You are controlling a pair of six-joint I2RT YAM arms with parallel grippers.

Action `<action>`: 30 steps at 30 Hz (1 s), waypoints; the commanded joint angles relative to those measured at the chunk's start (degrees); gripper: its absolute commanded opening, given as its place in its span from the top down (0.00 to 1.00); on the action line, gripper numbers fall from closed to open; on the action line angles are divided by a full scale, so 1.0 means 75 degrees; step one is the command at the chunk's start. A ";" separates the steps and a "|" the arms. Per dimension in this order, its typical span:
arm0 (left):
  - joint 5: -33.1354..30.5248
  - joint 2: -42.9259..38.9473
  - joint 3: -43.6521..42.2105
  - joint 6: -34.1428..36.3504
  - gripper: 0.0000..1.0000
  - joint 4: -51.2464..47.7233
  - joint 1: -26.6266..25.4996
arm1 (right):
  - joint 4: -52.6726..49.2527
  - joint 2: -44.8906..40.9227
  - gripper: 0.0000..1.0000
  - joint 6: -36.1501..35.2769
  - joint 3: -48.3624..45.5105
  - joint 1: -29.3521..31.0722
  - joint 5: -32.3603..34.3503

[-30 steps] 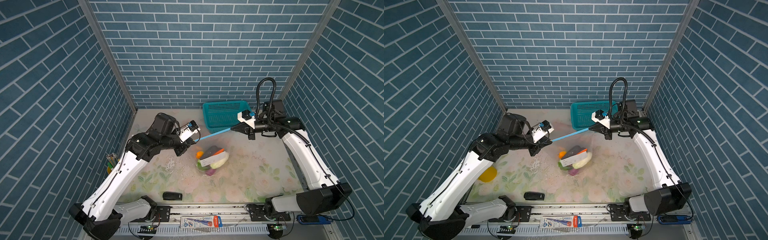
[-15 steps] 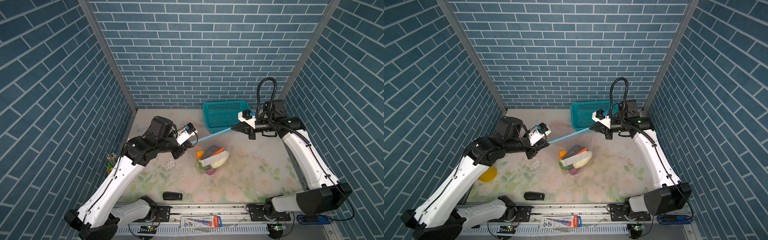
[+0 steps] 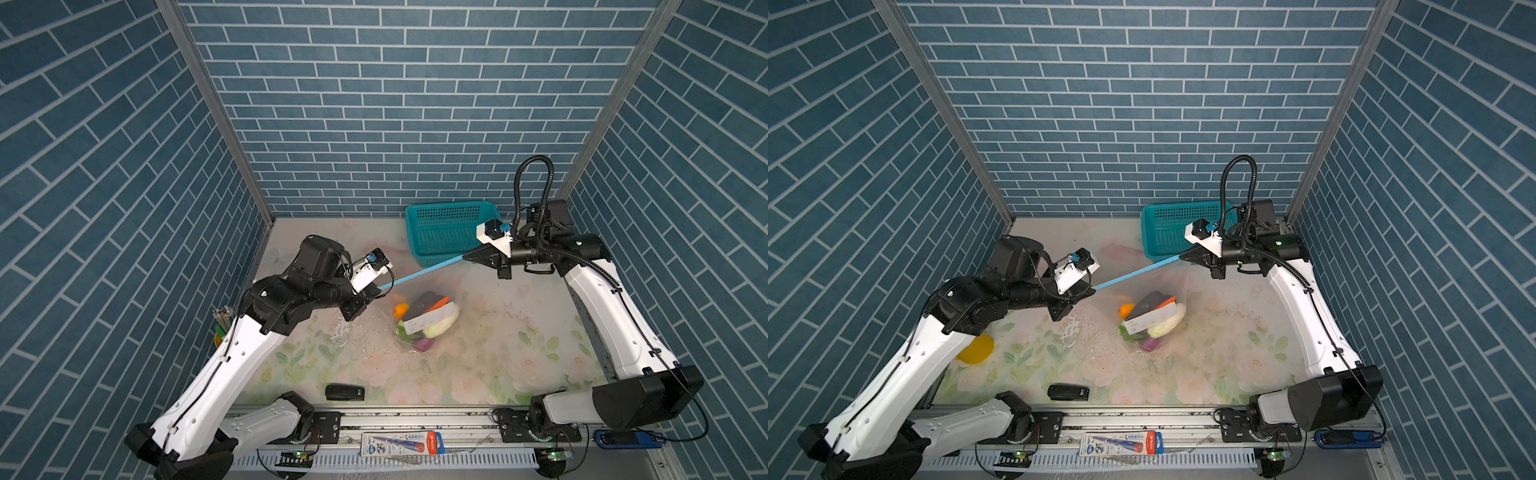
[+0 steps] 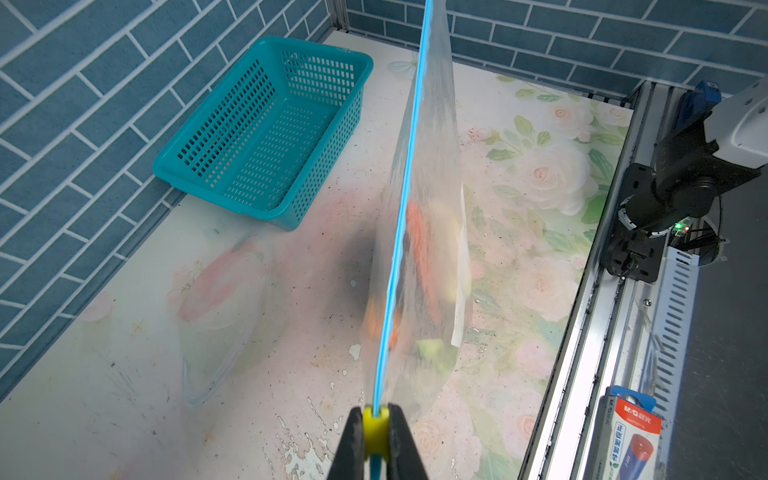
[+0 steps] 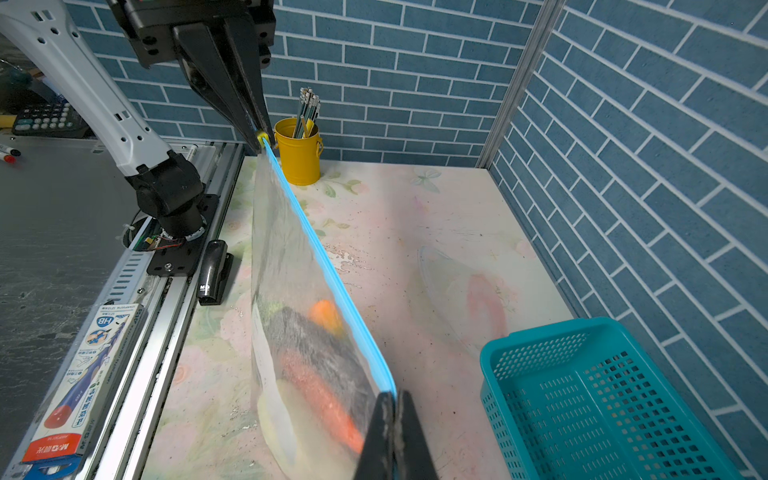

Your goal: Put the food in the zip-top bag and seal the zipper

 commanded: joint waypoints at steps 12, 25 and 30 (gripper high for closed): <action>-0.0413 -0.0249 -0.0059 -0.0029 0.96 -0.0787 0.0139 | 0.0271 -0.0171 1.00 0.0089 -0.0096 -0.0255 0.0151; -0.0428 -0.0189 0.0044 -0.0010 0.96 -0.0890 0.0139 | 0.0266 -0.0136 1.00 0.0077 -0.0110 -0.0255 0.0180; -0.0447 -0.0218 0.0066 0.0017 0.93 -0.0902 0.0139 | 0.0242 -0.0052 1.00 0.0058 -0.0103 -0.0252 0.0086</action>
